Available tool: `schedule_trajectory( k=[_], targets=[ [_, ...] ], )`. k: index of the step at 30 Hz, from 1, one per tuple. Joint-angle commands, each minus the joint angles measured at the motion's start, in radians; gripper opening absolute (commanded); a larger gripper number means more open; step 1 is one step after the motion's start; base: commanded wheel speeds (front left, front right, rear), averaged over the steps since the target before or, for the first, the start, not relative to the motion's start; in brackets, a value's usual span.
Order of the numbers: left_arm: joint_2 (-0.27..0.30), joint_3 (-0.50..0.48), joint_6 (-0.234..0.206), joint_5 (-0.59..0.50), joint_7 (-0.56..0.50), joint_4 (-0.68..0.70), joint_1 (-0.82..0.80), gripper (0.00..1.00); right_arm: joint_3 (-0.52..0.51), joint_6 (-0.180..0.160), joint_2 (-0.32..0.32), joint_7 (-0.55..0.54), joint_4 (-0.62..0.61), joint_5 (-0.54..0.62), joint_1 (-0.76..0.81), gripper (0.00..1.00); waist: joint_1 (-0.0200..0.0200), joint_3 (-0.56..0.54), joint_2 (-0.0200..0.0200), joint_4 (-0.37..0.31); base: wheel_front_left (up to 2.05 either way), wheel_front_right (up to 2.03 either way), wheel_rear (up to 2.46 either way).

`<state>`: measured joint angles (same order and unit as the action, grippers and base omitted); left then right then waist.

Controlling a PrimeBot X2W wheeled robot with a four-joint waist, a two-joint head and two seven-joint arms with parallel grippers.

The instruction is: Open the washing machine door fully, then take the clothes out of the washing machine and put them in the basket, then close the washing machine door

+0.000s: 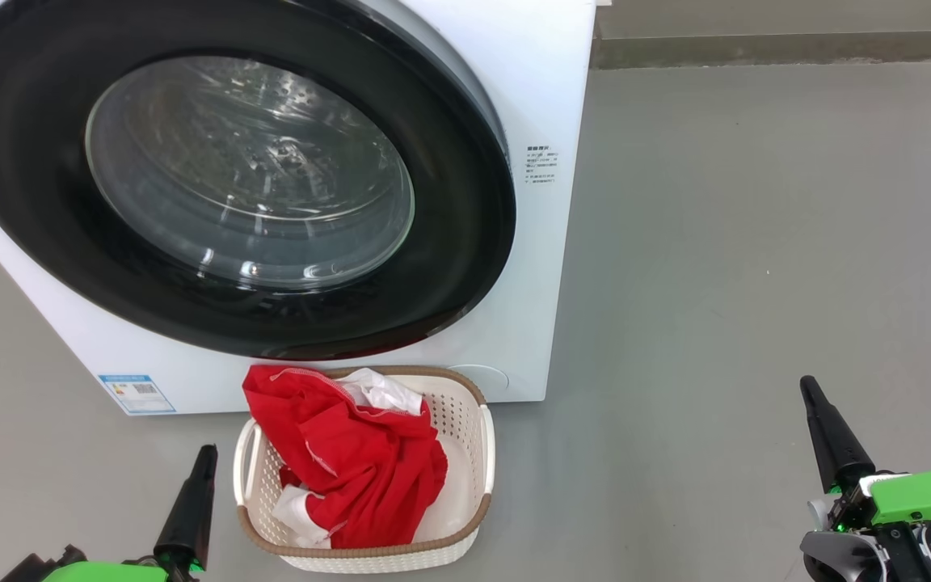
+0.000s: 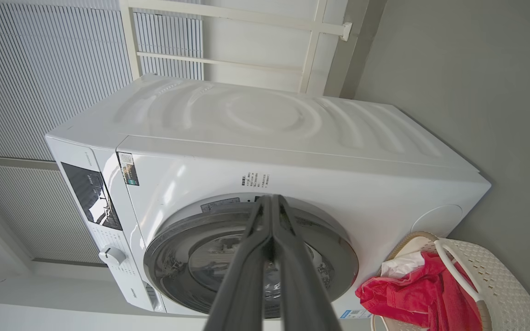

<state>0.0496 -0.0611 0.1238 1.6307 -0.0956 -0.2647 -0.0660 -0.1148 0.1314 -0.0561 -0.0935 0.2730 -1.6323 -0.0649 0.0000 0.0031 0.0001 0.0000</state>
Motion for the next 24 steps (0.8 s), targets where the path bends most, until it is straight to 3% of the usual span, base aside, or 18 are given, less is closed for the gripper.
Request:
schedule_trajectory(
  k=[1,24],
  targets=[
    [0.013,-0.037,0.007,-0.009,-0.005,0.020,-0.041,0.00,0.018,-0.001,-0.007,-0.006,-0.029,0.010,-0.041,0.00,0.0000,0.000,-0.0001,0.000,0.00,0.00,0.00],
    [0.009,-0.041,0.007,-0.013,-0.008,0.020,-0.041,0.00,0.013,-0.001,-0.003,-0.010,-0.029,0.013,-0.042,0.00,0.0000,0.000,-0.0001,0.000,0.00,0.00,0.00]
  ],
)
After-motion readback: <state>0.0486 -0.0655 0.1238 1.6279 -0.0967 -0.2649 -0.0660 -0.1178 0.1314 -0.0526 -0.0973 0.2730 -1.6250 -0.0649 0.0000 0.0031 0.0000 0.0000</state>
